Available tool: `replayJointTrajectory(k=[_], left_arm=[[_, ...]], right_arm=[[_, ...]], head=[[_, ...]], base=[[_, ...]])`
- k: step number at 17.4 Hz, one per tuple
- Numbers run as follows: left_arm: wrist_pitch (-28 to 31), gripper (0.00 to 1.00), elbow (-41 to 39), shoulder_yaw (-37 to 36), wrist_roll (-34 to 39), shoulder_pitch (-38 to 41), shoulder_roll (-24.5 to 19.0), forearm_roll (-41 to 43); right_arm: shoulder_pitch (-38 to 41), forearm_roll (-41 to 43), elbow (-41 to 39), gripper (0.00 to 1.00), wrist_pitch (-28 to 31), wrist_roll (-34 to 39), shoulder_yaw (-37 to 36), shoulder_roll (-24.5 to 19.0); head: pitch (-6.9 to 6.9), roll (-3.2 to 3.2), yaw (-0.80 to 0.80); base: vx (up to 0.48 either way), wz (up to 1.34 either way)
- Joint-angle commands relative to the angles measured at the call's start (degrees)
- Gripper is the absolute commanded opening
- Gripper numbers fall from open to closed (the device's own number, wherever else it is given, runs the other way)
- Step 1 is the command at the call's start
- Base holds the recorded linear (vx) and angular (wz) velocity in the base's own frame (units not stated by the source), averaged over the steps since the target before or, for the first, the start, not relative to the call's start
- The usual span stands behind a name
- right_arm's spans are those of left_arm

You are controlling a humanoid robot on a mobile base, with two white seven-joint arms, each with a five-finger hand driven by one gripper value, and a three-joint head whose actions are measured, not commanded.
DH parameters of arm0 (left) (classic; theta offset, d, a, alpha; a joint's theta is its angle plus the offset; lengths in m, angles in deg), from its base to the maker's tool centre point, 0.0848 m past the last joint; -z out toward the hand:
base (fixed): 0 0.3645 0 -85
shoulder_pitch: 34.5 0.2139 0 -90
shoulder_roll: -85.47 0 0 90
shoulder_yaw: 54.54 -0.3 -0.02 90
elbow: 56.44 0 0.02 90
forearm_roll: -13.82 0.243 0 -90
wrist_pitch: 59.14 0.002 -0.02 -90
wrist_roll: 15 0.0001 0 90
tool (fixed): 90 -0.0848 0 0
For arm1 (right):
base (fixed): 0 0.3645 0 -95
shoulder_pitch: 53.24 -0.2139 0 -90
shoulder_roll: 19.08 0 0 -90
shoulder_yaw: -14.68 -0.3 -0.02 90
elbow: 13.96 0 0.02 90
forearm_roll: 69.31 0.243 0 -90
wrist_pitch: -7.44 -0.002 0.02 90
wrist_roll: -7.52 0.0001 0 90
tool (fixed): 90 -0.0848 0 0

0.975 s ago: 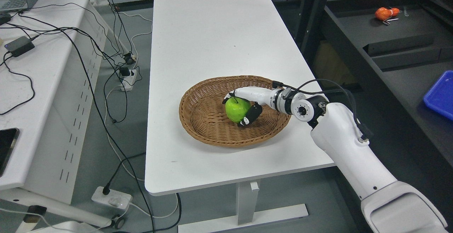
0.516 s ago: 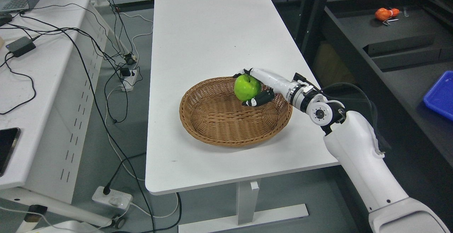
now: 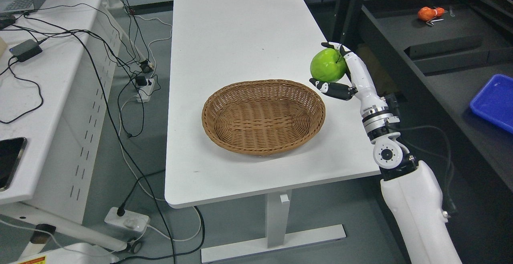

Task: Place green apple on left shelf middle layer
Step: 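Lift the green apple up out of the basket with the right hand, then carry the green apple toward the shelf's middle layer while turning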

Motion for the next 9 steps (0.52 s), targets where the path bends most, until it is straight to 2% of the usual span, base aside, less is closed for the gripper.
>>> replayJointTrajectory(k=[1, 5, 9], left_arm=[[0.04, 1.0, 0.0, 0.0, -0.02, 0.01, -1.0, 0.0], [0.04, 1.0, 0.0, 0.0, -0.02, 0.01, -1.0, 0.0], [-0.05, 1.0, 0.0, 0.0, -0.02, 0.01, -1.0, 0.0]], right_arm=[[5.14, 3.14, -12.28, 0.0, -0.94, -1.86, -13.25, -6.96], [6.81, 3.4, -13.51, 0.0, -0.94, -3.18, -12.89, -6.96], [9.53, 4.54, -15.1, 0.0, -1.03, -3.18, -12.54, -6.96]], head=[[0.0, 0.0, 0.0], [0.0, 0.0, 0.0], [0.0, 0.0, 0.0]], base=[[-0.172, 0.0], [-0.24, -0.06], [-0.327, -0.4]])
